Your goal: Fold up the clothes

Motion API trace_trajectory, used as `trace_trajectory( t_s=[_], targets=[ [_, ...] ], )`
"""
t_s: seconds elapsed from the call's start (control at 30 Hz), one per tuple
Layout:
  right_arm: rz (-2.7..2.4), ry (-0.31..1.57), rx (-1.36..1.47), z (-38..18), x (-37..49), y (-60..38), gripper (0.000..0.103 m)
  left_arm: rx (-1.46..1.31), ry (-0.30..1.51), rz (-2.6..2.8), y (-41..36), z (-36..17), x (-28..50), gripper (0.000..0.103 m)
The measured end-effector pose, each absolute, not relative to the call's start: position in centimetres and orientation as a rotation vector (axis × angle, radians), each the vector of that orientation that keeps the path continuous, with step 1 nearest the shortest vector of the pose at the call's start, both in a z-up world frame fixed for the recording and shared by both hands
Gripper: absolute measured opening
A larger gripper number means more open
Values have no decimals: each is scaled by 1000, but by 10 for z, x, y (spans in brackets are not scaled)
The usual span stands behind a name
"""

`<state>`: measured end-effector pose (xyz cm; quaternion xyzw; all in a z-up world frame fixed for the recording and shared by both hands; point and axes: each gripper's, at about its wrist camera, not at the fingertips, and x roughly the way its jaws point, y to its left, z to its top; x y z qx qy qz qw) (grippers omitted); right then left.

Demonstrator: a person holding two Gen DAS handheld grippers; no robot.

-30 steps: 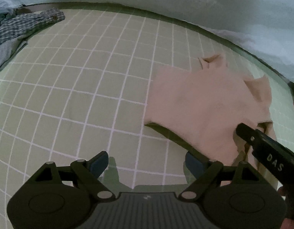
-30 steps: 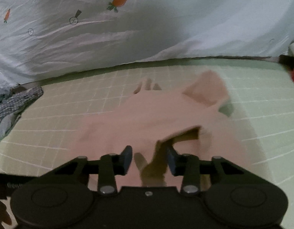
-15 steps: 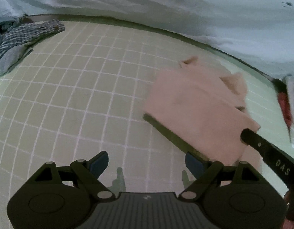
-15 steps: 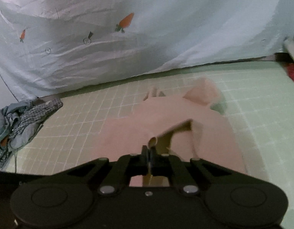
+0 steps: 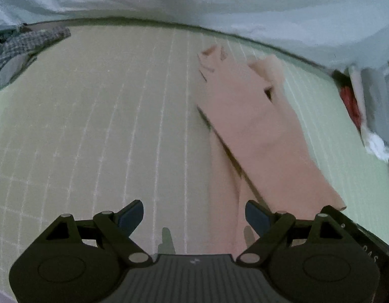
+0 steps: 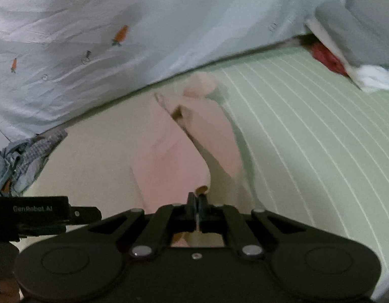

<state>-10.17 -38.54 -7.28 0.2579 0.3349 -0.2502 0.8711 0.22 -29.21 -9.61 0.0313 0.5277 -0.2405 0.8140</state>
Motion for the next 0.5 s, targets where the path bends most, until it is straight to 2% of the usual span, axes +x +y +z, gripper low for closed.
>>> trace_trajectory(
  t_s=[0.5],
  targets=[
    [-570,813,657,-119,-161,-374,2,172,1226,-561,-292,-135,-50,88]
  ],
)
